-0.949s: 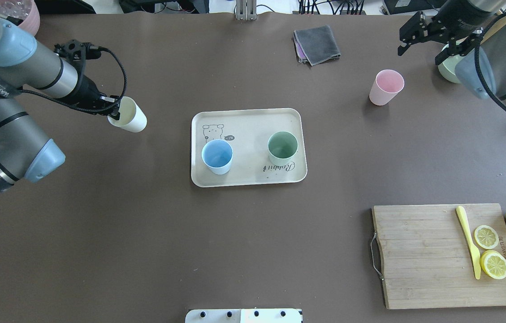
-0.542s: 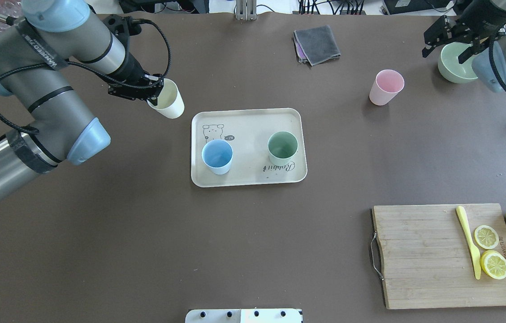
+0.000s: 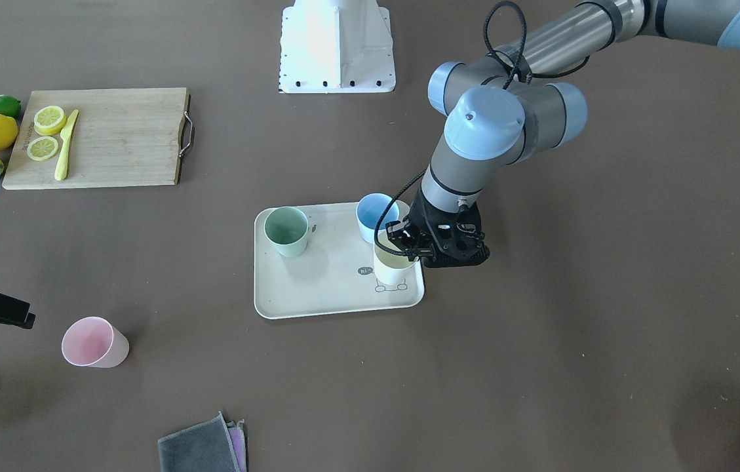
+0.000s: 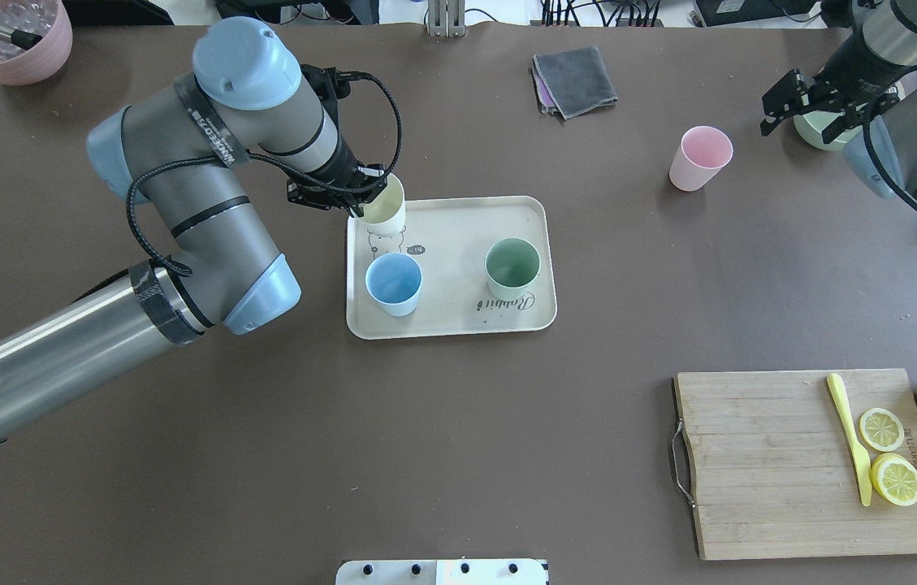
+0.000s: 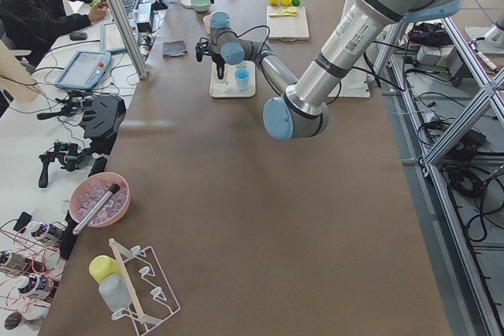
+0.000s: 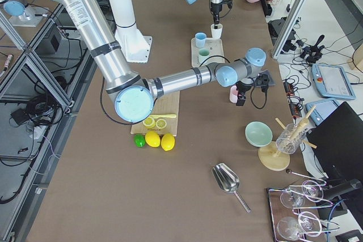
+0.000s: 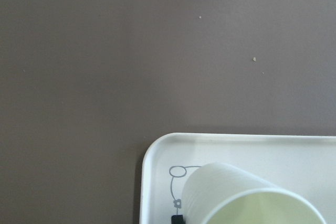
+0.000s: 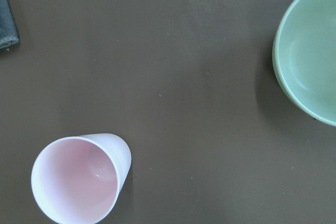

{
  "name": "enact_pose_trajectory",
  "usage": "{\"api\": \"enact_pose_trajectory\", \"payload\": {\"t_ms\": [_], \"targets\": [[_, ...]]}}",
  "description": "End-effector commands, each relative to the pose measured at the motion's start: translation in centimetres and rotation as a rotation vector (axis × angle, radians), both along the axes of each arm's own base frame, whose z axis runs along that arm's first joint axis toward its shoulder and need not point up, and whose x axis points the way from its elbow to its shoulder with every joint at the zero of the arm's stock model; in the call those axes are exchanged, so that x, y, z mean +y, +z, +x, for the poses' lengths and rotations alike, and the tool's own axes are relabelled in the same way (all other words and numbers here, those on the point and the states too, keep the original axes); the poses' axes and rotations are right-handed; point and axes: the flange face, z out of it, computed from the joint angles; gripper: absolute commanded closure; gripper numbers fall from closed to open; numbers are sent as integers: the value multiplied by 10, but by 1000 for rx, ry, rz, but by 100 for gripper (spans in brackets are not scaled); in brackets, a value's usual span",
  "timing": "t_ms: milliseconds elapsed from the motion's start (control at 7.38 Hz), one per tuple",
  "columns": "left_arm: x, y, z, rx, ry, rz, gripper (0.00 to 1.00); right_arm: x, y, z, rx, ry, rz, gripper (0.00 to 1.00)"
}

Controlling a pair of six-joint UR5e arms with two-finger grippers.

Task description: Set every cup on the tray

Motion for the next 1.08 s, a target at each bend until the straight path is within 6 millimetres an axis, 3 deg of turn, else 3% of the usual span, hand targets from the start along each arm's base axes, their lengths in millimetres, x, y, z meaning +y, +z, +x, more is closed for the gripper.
{"api": "enact_pose_trajectory", "payload": {"t_ms": [0,271,407,542,678,949], "targets": [[10,0,23,-19,-5,1,100,-2,-3,-6,3,-2,7,0],[-1,4,38,-32,-36,32,100,-1,-2,-8,13,-2,11,0],[-3,8,40,-27,-38,37,92,-1,-2,-11,17,-3,13,0],[-5,9,38,-28,-35,44,20,-3,-4,-15,36,2,22,0],[-17,7,26,-26,-51,52,6,-5,-9,-23,43,16,11,0],[-39,-3,-12,-6,-32,81,3,-3,-12,-32,41,14,4,0]]}}
